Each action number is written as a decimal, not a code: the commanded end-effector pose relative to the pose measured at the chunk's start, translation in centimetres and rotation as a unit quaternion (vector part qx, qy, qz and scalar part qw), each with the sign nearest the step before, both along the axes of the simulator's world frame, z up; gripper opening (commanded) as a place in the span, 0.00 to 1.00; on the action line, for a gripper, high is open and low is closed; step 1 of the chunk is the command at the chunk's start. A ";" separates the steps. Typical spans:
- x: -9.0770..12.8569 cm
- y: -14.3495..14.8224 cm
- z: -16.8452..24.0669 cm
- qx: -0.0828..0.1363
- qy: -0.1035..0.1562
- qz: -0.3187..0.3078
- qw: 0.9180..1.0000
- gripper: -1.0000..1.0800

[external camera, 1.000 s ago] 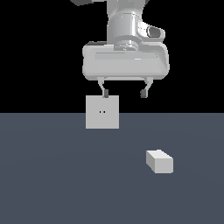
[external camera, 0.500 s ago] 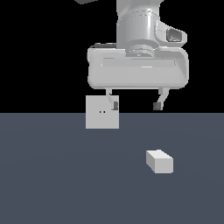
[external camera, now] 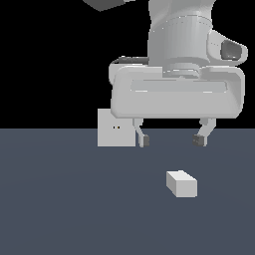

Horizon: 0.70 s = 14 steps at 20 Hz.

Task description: Plug the charger into the wall socket.

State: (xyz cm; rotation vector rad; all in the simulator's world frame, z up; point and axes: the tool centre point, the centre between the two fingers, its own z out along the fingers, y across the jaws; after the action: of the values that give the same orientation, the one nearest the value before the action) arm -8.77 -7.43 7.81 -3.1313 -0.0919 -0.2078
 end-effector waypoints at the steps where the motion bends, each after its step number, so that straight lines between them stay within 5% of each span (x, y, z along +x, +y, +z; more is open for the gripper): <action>1: -0.4 -0.4 -0.6 0.000 -0.007 0.004 1.000 0.96; 14: -0.9 -0.9 -1.8 0.001 -0.014 0.008 1.000 0.96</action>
State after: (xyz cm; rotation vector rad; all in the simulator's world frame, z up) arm -9.70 -8.37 6.17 -3.1241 -0.1164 -0.2528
